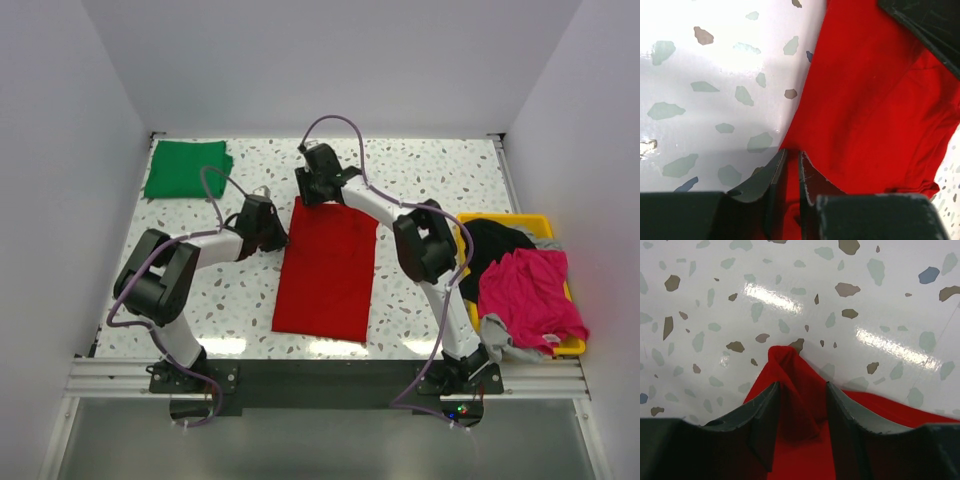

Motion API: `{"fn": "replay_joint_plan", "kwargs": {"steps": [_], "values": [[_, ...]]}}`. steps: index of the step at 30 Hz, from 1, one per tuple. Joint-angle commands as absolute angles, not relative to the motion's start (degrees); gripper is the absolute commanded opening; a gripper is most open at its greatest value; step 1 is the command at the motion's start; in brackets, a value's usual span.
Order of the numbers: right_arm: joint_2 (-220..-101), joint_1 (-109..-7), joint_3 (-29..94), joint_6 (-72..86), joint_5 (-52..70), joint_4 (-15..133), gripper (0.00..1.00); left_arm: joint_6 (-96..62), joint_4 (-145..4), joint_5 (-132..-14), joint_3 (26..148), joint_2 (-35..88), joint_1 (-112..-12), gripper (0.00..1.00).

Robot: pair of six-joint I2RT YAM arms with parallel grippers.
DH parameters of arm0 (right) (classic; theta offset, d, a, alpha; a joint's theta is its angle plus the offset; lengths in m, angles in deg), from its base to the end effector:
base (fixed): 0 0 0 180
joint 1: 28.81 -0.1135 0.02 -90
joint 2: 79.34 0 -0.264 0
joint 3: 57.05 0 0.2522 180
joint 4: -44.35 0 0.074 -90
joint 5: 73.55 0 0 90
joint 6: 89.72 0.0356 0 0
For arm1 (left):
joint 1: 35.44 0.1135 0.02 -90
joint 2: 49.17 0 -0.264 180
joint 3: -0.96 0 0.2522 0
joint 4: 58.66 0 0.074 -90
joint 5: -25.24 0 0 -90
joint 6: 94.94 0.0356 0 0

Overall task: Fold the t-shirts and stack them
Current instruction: Fold the tshirt

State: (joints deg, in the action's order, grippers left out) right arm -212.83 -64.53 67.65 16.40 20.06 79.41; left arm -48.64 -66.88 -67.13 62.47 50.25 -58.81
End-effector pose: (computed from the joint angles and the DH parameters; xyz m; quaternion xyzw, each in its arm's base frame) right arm 0.4315 0.3076 0.1906 -0.1443 0.9082 0.1452 0.3650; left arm 0.3098 -0.1355 0.1400 -0.1561 0.9142 -0.2223 0.3007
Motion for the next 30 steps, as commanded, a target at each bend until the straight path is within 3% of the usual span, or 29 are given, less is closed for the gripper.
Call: {"fn": "replay_joint_plan", "kwargs": {"steps": [1, 5, 9, 16, 20, 30], "values": [[-209.60, -64.31, 71.32, 15.22, 22.24, 81.13, 0.46, -45.90, -71.70, -65.38, 65.51, 50.24, -58.46, 0.21], [-206.00, -64.14, 70.80, 15.13, 24.17, 82.19, 0.52, -44.41, -74.78, -64.94, 69.29, 49.71, -58.47, 0.24], [-200.64, -63.61, 66.77, 16.09, 29.27, 84.12, 0.52, -43.26, -75.32, -64.94, 71.58, 48.83, -58.47, 0.27], [-188.87, -59.13, 46.22, 20.75, 30.95, 84.12, 0.48, -42.91, -75.41, -65.64, 72.72, 48.56, -58.38, 0.28], [-187.54, -59.13, 40.40, 20.32, 31.12, 82.55, 0.49, -43.08, -75.14, -66.43, 73.69, 49.53, -58.46, 0.28], [-190.87, -59.13, 40.74, 19.09, 31.65, 82.81, 0.49, -43.09, -74.97, -67.14, 75.01, 50.94, -58.38, 0.28]]}}
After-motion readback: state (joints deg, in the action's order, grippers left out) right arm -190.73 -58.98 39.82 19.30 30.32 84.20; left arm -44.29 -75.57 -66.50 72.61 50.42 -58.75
